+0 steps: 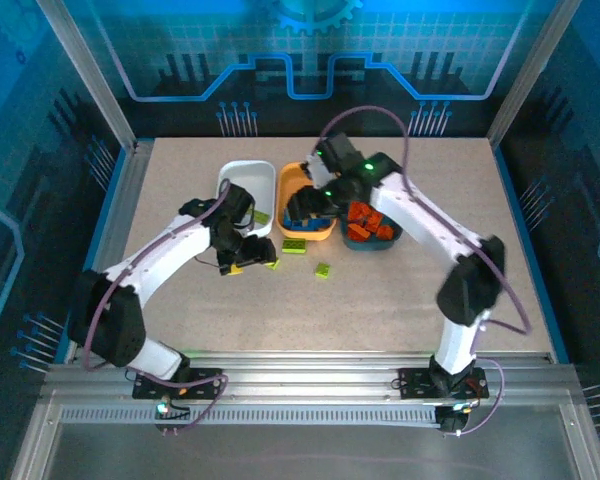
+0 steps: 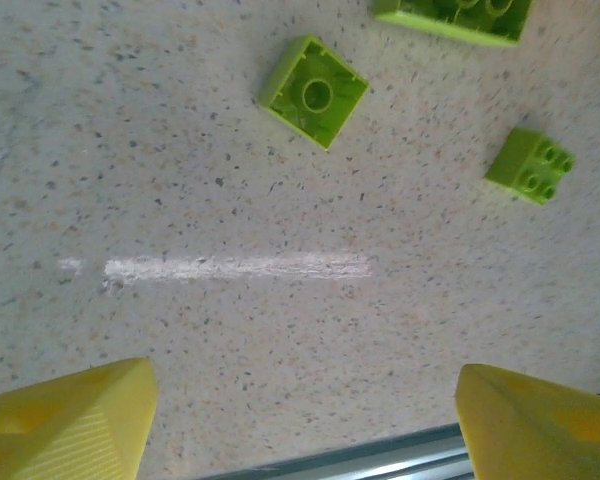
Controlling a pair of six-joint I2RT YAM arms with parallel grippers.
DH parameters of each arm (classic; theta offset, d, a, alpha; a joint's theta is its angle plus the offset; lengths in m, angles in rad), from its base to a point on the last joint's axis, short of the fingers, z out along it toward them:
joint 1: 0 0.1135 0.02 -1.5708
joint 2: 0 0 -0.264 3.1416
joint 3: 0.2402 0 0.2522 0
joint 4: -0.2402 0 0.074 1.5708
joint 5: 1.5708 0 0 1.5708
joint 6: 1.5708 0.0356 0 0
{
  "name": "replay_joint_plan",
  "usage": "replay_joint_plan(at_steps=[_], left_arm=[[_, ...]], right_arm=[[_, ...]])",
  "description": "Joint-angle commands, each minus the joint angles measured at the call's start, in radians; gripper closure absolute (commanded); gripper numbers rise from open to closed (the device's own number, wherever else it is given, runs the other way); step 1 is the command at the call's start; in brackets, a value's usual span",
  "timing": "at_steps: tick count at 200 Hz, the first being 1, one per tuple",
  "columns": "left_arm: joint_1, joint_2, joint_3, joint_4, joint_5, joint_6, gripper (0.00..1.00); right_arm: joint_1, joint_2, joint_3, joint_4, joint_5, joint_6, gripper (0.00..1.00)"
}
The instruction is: Sort the legos into containers by color
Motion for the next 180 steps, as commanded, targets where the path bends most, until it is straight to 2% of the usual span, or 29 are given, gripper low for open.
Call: replay_joint_plan(at_steps=[1,30,67,117,180], left_arm=[[-0.028,0.067,0.068,0.016,-0.02,0.132,0.25],[-0.06,0.162,0.148,-0.037,-0.104,0.305,0.26],[-0.079,0.259,0.16,-0.017,-0.169,0.409,0.28],[-0.084,0.34,0.185,0.034,-0.225,0.441,0.3],[-0.092,0.43,0.245,0.039,-0.227,0.464,0.31]], right_arm=[[-0.037,-0.137,-0.183,0.026,0.029,-0.027,0.42],[-0.062,-0.323,-0.37,0.062,0.057,-0.011,0.42],[-0.1,-0.451,-0.481,0.078,0.064,0.024,0.42],[-0.141,-0.486,-0.504,0.05,0.054,0.018,0.42],[-0.155,-0.465,-0.509,0.056,0.04,0.021,0.43]])
